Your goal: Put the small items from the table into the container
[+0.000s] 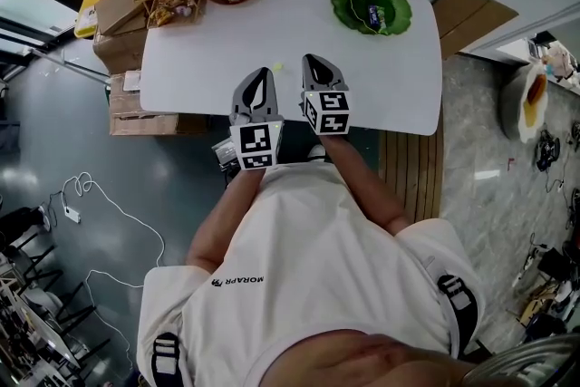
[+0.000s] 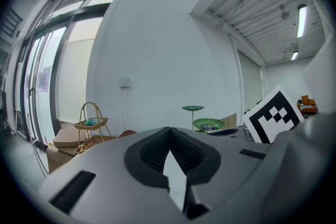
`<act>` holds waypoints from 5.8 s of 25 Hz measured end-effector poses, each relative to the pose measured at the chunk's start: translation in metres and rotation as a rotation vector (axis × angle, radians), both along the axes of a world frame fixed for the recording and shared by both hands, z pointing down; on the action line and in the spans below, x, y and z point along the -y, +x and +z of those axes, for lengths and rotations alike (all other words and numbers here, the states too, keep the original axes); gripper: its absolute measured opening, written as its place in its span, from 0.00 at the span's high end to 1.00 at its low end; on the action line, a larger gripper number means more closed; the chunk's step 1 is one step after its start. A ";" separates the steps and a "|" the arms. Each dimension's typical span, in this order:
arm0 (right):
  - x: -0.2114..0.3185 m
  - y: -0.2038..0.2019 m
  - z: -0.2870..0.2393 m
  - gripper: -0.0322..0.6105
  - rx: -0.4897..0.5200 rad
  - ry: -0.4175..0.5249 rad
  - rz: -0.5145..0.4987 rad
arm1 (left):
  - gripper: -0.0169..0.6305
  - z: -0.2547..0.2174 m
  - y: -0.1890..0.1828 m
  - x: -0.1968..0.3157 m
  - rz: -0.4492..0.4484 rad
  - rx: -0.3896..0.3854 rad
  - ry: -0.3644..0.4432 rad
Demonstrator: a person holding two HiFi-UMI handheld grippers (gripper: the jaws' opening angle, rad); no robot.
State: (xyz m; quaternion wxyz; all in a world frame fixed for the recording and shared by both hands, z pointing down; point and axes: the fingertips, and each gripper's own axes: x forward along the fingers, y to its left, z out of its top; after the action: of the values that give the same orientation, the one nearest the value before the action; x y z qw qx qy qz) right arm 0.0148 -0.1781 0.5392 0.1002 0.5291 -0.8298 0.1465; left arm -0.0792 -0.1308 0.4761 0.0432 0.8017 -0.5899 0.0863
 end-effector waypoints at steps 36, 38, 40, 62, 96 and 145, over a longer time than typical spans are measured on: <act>0.006 -0.069 0.166 0.81 -0.281 -0.305 -0.306 | 0.97 0.028 -0.065 -0.006 -0.127 -0.018 -0.089; 0.009 -0.072 0.168 0.79 -0.293 -0.303 -0.323 | 0.97 0.028 -0.068 -0.006 -0.130 -0.015 -0.090; 0.011 -0.075 0.178 0.78 -0.307 -0.319 -0.341 | 0.97 0.028 -0.070 -0.006 -0.134 -0.015 -0.092; 0.037 -0.083 0.235 0.72 -0.434 -0.385 -0.476 | 0.97 0.039 -0.086 -0.009 -0.173 0.003 -0.117; 0.035 -0.066 0.193 0.79 -0.380 -0.314 -0.419 | 0.97 0.030 -0.066 -0.002 -0.117 0.007 -0.094; 0.037 0.110 -0.005 0.79 -0.064 0.031 0.112 | 0.97 0.016 0.046 0.022 0.143 0.010 -0.043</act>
State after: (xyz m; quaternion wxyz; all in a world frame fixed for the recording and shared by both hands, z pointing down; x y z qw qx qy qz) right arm 0.1253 -0.2149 0.5345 0.1104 0.5804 -0.7975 0.1220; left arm -0.0336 -0.1524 0.4916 0.0513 0.8402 -0.5294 0.1057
